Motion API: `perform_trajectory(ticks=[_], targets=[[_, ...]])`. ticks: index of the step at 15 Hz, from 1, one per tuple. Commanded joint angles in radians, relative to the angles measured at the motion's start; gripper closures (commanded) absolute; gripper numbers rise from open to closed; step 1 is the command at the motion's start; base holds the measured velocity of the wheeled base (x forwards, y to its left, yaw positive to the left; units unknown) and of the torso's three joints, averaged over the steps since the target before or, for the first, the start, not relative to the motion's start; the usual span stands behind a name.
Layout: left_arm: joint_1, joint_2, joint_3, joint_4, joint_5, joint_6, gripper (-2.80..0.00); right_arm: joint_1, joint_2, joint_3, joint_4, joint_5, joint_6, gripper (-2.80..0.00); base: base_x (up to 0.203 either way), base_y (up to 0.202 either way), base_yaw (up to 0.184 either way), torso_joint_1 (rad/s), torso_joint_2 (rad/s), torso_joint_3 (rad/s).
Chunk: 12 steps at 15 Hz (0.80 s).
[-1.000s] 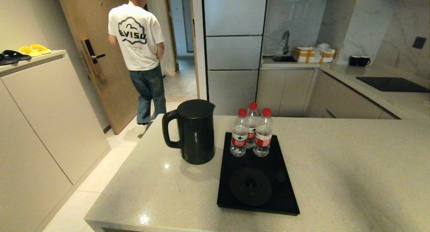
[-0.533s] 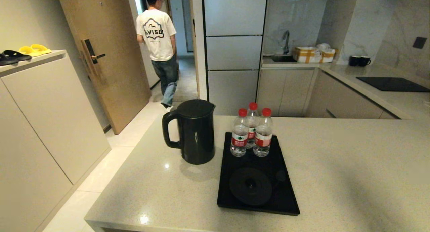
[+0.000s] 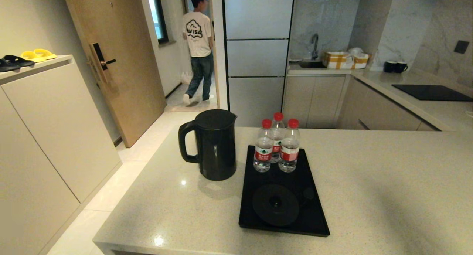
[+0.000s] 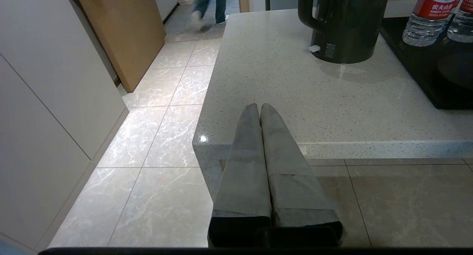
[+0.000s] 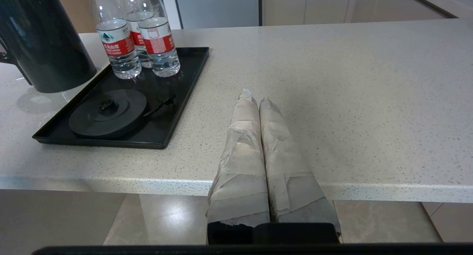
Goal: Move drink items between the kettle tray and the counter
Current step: Return the kettle to its original position
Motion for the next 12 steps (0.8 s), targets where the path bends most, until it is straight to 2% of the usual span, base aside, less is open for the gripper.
perform_trajectory(ticks=[1, 12], targets=[[0.0, 0.001, 0.0, 0.003, 0.0, 0.0, 0.0, 0.0, 0.001, 0.0, 0.0, 0.0, 0.0, 0.0, 0.0, 0.0, 0.0, 0.0, 0.0, 0.0], [0.0, 0.001, 0.0, 0.003, 0.0, 0.0, 0.0, 0.0, 0.001, 0.0, 0.0, 0.001, 0.0, 0.0, 0.0, 0.0, 0.0, 0.0, 0.0, 0.0]])
